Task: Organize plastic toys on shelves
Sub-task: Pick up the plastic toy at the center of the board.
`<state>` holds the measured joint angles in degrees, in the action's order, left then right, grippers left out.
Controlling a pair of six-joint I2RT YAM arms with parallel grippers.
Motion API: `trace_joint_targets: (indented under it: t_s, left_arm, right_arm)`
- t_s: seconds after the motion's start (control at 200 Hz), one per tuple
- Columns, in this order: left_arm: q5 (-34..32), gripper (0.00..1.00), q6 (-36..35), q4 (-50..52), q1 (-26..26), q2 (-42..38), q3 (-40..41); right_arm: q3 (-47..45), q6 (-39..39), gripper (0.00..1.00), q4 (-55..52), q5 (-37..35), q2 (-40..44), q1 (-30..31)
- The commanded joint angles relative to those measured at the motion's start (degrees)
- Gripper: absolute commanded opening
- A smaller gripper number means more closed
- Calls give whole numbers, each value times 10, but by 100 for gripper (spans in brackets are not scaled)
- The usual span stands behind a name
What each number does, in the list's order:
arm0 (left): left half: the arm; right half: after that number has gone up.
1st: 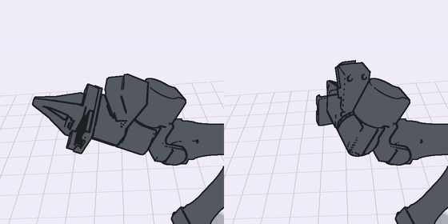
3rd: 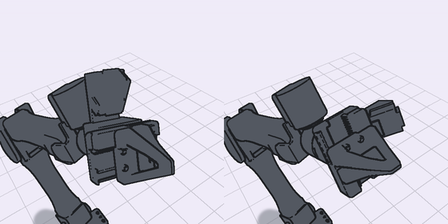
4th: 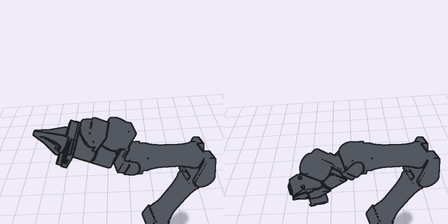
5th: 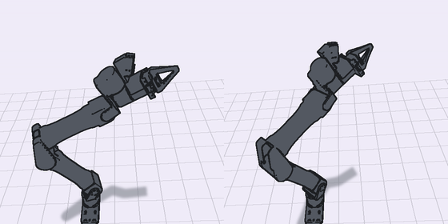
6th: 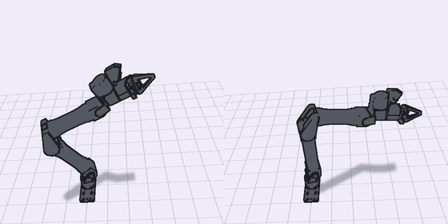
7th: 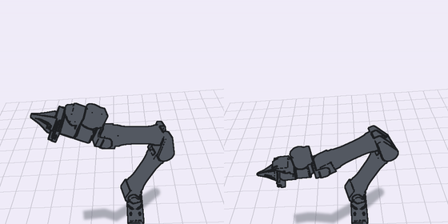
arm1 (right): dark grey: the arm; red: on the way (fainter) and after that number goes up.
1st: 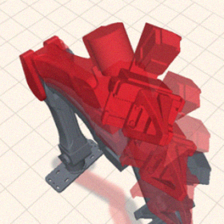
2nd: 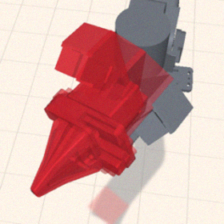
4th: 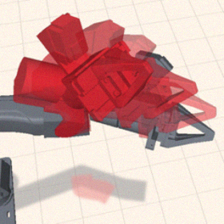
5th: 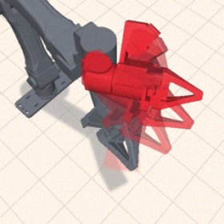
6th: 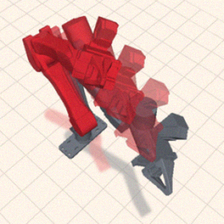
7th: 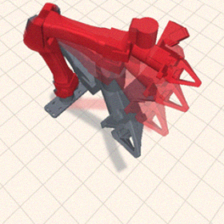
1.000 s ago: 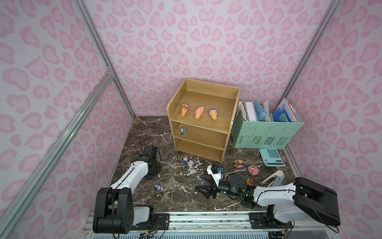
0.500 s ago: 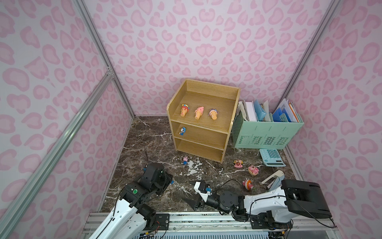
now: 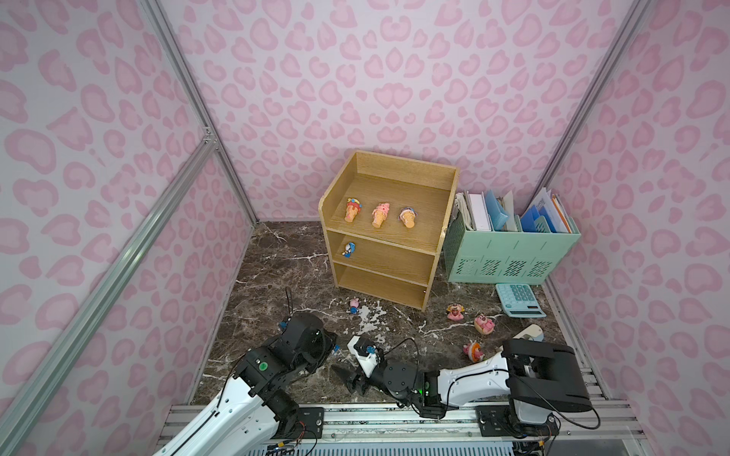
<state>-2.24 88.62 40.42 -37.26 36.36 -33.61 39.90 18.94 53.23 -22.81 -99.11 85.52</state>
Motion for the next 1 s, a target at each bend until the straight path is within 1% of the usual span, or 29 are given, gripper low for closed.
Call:
trace_joint_targets:
  t_s: [0.0, 0.04, 0.115, 0.335, 0.645, 0.695, 0.85, 0.885, 0.995]
  left_arm:
    - [5, 20, 2, -14, -1, -6, 0]
    - [5, 20, 3, -13, -1, -9, 0]
    - [5, 20, 2, -10, 0, -14, 0]
    - [3, 20, 0, -5, 0, -19, 0]
    - [2, 20, -3, 3, -1, -21, -1]
    - [1, 20, -4, 4, 0, -21, -2]
    - [1, 20, -6, 9, -1, -21, -4]
    - [1, 20, -6, 9, 0, -22, -6]
    - [1, 20, -8, 10, 0, -21, -7]
  right_arm:
    - [7, 33, 65, -2, 5, -10, -12]
    - [7, 44, 59, -1, 14, -14, -19]
    - [7, 50, 55, 3, 28, -18, -29]
    - [19, 28, 54, 23, 58, -34, -32]
    - [34, 22, 53, 19, 65, -43, -48]
    - [36, 22, 51, 20, 73, -46, -51]
    - [47, 12, 50, 18, 83, -54, -54]
    - [49, 10, 46, 16, 87, -56, -54]
    - [52, 3, 45, 17, 92, -56, -56]
